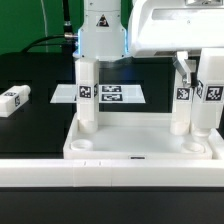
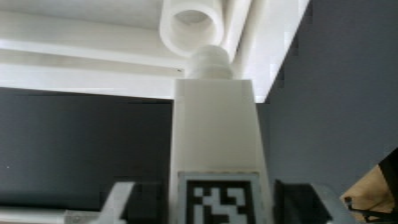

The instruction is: Assemble desk

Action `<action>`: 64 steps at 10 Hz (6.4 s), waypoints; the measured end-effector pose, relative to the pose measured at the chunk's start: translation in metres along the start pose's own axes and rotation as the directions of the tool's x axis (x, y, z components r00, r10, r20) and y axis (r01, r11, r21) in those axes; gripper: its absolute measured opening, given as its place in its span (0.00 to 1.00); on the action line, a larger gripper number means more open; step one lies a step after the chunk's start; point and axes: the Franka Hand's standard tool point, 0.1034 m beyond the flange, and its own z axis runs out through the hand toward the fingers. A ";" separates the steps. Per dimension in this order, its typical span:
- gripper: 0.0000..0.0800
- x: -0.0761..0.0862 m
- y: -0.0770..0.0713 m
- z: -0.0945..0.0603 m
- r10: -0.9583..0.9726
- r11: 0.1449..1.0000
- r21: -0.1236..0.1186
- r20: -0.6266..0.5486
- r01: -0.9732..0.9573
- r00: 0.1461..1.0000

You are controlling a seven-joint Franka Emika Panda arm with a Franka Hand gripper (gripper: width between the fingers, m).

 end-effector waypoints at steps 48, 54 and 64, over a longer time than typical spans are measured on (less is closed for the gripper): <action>0.36 -0.004 0.026 -0.002 -0.076 0.997 -0.031 -0.033 0.075 0.997; 0.36 0.001 0.025 -0.001 -0.082 0.996 -0.040 -0.075 0.079 0.994; 0.36 0.012 0.035 -0.018 -0.083 0.996 -0.018 -0.001 0.083 0.997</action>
Offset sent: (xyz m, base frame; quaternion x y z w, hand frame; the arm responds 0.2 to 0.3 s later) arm -0.0025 -0.0097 -0.0078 0.0147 -0.0631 -0.0185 0.9977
